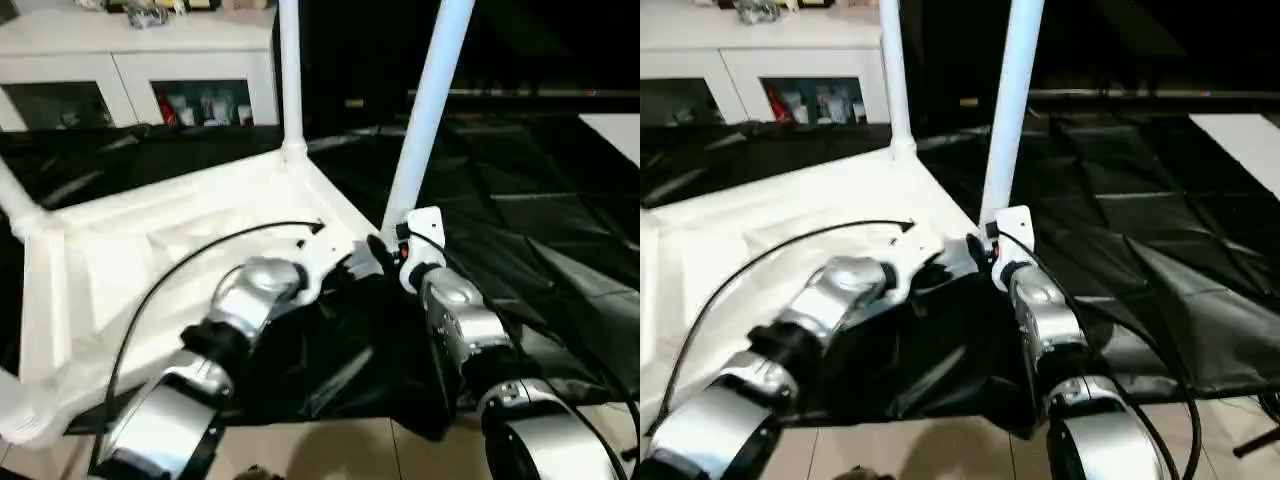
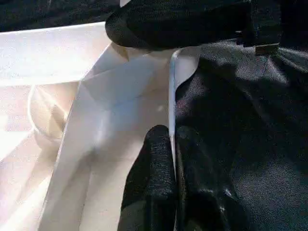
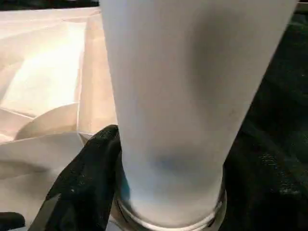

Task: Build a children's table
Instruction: Rotate leg to tighten

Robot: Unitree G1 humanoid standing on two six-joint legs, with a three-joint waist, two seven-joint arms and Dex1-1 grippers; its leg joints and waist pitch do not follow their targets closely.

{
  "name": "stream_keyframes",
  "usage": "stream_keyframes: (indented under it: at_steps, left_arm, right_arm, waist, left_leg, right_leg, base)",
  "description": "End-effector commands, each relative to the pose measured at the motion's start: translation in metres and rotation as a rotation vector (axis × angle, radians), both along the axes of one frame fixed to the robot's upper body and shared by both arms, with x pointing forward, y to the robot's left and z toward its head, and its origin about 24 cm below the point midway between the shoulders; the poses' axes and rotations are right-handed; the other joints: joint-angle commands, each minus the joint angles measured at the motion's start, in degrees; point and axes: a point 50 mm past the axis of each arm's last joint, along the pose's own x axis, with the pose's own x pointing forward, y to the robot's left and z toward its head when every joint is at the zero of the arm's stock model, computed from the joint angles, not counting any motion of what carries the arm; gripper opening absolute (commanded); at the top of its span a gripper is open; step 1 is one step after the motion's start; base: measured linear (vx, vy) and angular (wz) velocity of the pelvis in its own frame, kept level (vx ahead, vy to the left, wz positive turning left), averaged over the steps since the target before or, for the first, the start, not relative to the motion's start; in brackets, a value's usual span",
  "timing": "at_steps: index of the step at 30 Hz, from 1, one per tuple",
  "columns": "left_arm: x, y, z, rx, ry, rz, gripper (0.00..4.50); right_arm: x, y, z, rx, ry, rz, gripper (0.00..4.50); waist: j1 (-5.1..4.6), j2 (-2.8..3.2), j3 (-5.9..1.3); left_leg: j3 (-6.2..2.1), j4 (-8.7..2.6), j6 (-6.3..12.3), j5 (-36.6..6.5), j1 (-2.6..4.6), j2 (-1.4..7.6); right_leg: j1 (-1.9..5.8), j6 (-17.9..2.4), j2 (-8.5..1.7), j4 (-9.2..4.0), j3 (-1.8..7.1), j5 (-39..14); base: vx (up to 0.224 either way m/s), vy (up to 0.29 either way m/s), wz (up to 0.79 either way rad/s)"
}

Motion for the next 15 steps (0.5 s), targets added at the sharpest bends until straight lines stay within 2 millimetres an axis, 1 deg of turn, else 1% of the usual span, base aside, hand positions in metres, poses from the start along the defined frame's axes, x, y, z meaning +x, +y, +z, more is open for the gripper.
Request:
stream_keyframes:
  at_steps: [1, 2, 3, 4, 5, 6, 8, 9, 10, 11, 12, 13, 14, 15]
  left_arm:
    - [0.007, -0.001, 0.008, -0.027, -0.067, 0.065, 0.00]
    - [0.007, -0.001, 0.008, -0.019, -0.073, 0.047, 0.00]
    - [0.007, 0.000, 0.007, -0.015, -0.075, 0.040, 0.00]
    - [0.007, 0.002, 0.007, -0.011, -0.074, 0.032, 0.00]
    - [0.007, 0.003, 0.006, -0.005, -0.073, 0.020, 0.00]
    - [0.006, 0.005, 0.005, 0.000, -0.073, 0.002, 0.00]
    - [0.004, 0.008, 0.004, 0.004, -0.072, -0.030, 0.00]
    - [0.003, 0.010, 0.003, 0.004, -0.071, -0.042, 0.00]
    - [0.003, 0.010, 0.003, 0.004, -0.071, -0.042, 0.00]
    - [0.003, 0.011, 0.003, 0.004, -0.071, -0.045, 0.00]
    - [0.003, 0.012, 0.003, 0.003, -0.071, -0.049, 0.00]
    - [0.002, 0.015, 0.004, 0.002, -0.075, -0.063, 0.00]
    - [0.002, 0.018, 0.005, -0.004, -0.076, -0.074, 0.00]
    - [0.001, 0.020, 0.005, -0.010, -0.076, -0.085, 0.00]
  right_arm:
    - [-0.014, 0.008, -0.026, -0.019, 0.116, 0.042, 2.72]
    - [-0.012, 0.007, -0.023, 0.013, 0.096, 0.025, 2.72]
    - [-0.011, 0.006, -0.021, 0.020, 0.084, 0.016, 2.72]
    - [-0.010, 0.005, -0.020, 0.039, 0.073, 0.015, 3.07]
    - [-0.009, 0.004, -0.017, 0.043, 0.055, 0.004, 3.28]
    - [-0.007, 0.002, -0.014, 0.036, 0.039, 0.002, 3.42]
    - [-0.005, -0.004, -0.010, 0.017, 0.011, 0.007, 3.43]
    - [-0.004, -0.007, -0.007, 0.015, 0.000, 0.004, 3.72]
    - [-0.004, -0.007, -0.007, 0.015, 0.000, 0.004, 3.72]
    - [-0.004, -0.010, -0.006, 0.009, -0.006, 0.011, 3.81]
    - [-0.004, -0.013, -0.005, 0.000, -0.014, 0.022, 3.81]
    - [-0.004, -0.019, 0.000, 0.010, -0.024, 0.070, 4.00]
    - [-0.004, -0.024, 0.004, 0.017, -0.032, 0.119, 4.16]
    - [-0.005, -0.027, 0.008, 0.025, -0.044, 0.172, 4.16]
  waist:
    - [-0.65, -0.96, -2.99]
    - [-0.56, -0.87, -2.97]
    - [-0.52, -0.96, -3.00]
    - [-0.47, -0.87, -2.99]
    - [-0.45, -0.97, -2.95]
    - [-0.57, -0.31, -2.92]
    - [-0.55, -0.59, -3.04]
    - [-0.55, -0.30, -3.34]
    - [-0.47, -0.44, -3.47]
    - [-0.32, -0.53, -3.32]
    - [-0.27, -0.28, -3.15]
    - [-0.21, 0.03, -3.13]
    - [-0.06, 0.02, -3.30]
    - [0.01, -0.08, -3.36]
  left_leg:
    - [-2.98, -5.06, -2.81, -29.17, 2.26, 3.45]
    - [-2.77, -5.20, -2.61, -28.56, 2.14, 3.44]
    - [-2.69, -5.14, -2.50, -28.53, 2.19, 3.38]
    - [-2.63, -5.04, -2.24, -28.26, 2.21, 3.31]
    - [-2.58, -5.03, -2.00, -28.15, 2.19, 3.27]
    - [-2.56, -5.01, -2.02, -28.38, 2.27, 3.27]
    - [-2.63, -5.06, -1.63, -27.49, 1.89, 3.21]
    - [-2.67, -5.17, -1.29, -25.25, 1.32, 3.29]
    - [-2.55, -5.10, -1.07, -24.14, 1.15, 3.32]
    - [-2.20, -4.88, -0.56, -23.35, 1.44, 3.26]
    - [-2.09, -4.63, -0.37, -23.96, 1.78, 3.20]
    - [-2.10, -4.64, -0.22, -24.43, 1.82, 3.22]
    - [-2.20, -4.68, -0.03, -22.93, 1.52, 3.31]
    - [-2.06, -4.66, 0.43, -22.29, 1.46, 3.27]
  right_leg:
    - [0.20, -6.04, -4.25, -5.63, 1.82, -30.80]
    - [0.03, -7.16, -4.16, -5.40, 2.10, -27.83]
    - [-0.04, -7.44, -4.27, -5.44, 2.19, -27.53]
    - [-0.06, -7.84, -4.41, -5.45, 2.33, -27.29]
    - [-0.07, -7.94, -4.42, -5.51, 2.36, -27.38]
    - [-0.14, -8.15, -4.40, -5.59, 2.44, -27.29]
    - [0.33, -8.34, -4.38, -5.40, 2.32, -26.69]
    - [0.73, -8.51, -4.42, -5.02, 2.44, -24.69]
    - [0.76, -8.74, -4.45, -4.90, 2.50, -23.43]
    - [0.34, -9.34, -4.36, -5.00, 2.55, -23.03]
    - [0.12, -9.65, -4.45, -5.35, 2.58, -24.60]
    - [0.31, -9.37, -4.32, -5.55, 2.45, -25.39]
    - [0.61, -9.44, -4.31, -5.13, 2.47, -24.11]
    - [0.72, -9.53, -4.17, -5.13, 2.42, -23.16]
  base:
    - [0.000, 0.000, 0.00]
    - [0.000, 0.000, 0.00]
    - [0.000, 0.000, 0.00]
    - [0.000, 0.000, 0.00]
    - [0.000, 0.000, 0.00]
    - [0.000, 0.000, 0.00]
    - [0.000, 0.000, 0.00]
    - [0.000, 0.000, 0.00]
    - [0.000, 0.000, 0.00]
    - [0.000, 0.000, 0.00]
    - [0.000, 0.000, 0.00]
    - [0.000, 0.000, 0.00]
    - [0.000, 0.000, 0.00]
    - [0.000, 0.000, 0.00]
